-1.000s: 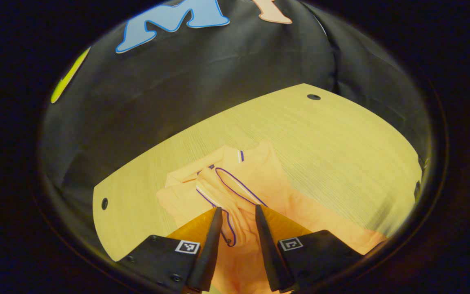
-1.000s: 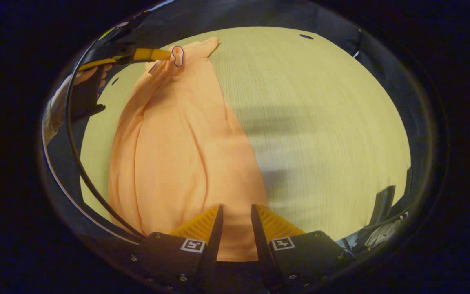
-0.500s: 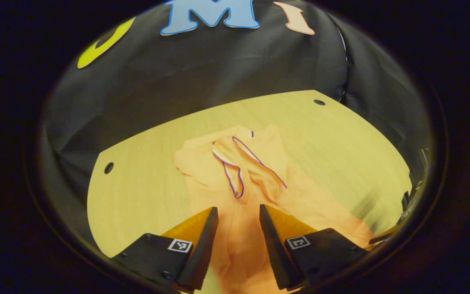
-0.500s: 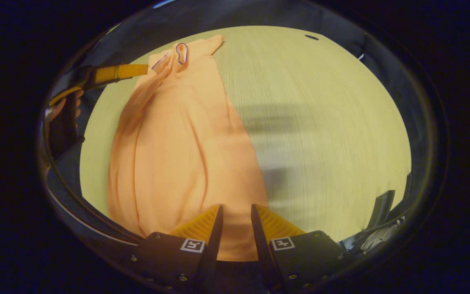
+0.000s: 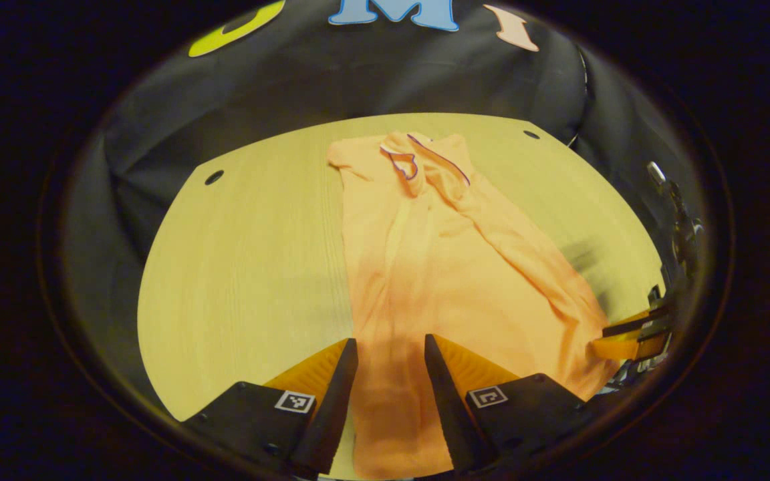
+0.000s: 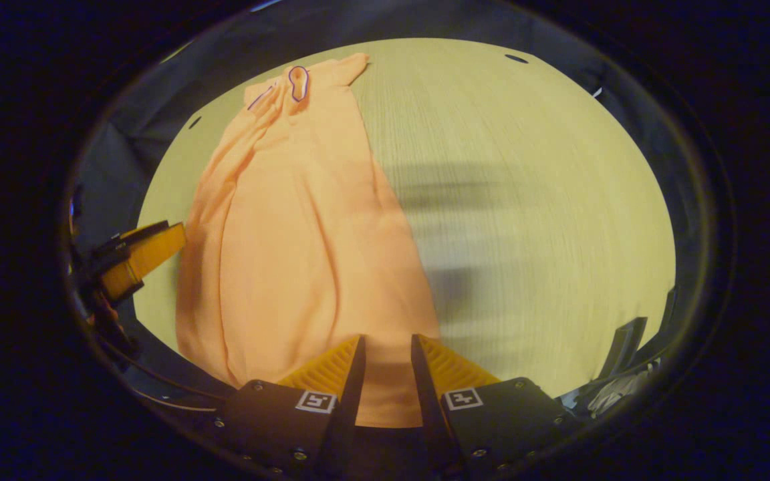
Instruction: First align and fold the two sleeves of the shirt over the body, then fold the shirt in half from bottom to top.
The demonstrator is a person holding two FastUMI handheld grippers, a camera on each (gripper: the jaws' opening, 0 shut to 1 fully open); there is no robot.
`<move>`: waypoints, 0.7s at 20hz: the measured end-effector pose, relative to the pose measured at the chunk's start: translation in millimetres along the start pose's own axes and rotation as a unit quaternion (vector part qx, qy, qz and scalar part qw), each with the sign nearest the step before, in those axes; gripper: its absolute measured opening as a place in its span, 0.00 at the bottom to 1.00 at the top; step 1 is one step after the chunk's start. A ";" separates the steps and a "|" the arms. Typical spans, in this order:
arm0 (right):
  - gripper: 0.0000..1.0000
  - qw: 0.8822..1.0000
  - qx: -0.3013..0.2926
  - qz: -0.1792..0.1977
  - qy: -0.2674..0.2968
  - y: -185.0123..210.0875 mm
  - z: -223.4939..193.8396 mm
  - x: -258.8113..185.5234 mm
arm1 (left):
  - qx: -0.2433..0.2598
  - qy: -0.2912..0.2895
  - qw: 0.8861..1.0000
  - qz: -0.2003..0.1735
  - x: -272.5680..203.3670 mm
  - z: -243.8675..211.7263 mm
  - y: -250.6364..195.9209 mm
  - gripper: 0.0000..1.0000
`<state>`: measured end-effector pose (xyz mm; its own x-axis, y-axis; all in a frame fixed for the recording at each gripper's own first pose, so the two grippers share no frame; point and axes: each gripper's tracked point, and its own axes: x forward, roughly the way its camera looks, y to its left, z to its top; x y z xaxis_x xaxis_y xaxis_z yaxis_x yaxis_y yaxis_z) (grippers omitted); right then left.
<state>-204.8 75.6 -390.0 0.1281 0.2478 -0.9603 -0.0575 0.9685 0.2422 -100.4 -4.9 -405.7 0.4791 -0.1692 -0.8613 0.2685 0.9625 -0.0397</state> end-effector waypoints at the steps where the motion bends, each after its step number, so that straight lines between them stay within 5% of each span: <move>1: 0.44 1.000 -0.003 -0.002 0.001 -0.4 0.2 0.1 | -0.002 0.008 1.000 0.000 -5.4 -12.2 -0.3 0.75; 2: 0.39 1.000 -0.008 -0.003 0.002 -0.4 -0.8 -0.2 | -0.005 0.015 1.000 -0.001 -10.0 -22.6 -2.0 0.69; 14: 0.44 0.997 -0.057 -0.053 0.024 -16.7 -26.8 -9.0 | -0.017 0.102 0.995 0.006 -32.3 -113.6 1.0 0.69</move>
<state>-231.5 56.6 -389.2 0.0924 0.1402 -0.9858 -0.1591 0.9794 0.1244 -210.6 25.7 -435.4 0.3022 -0.1154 -0.9462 0.2342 0.9712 -0.0437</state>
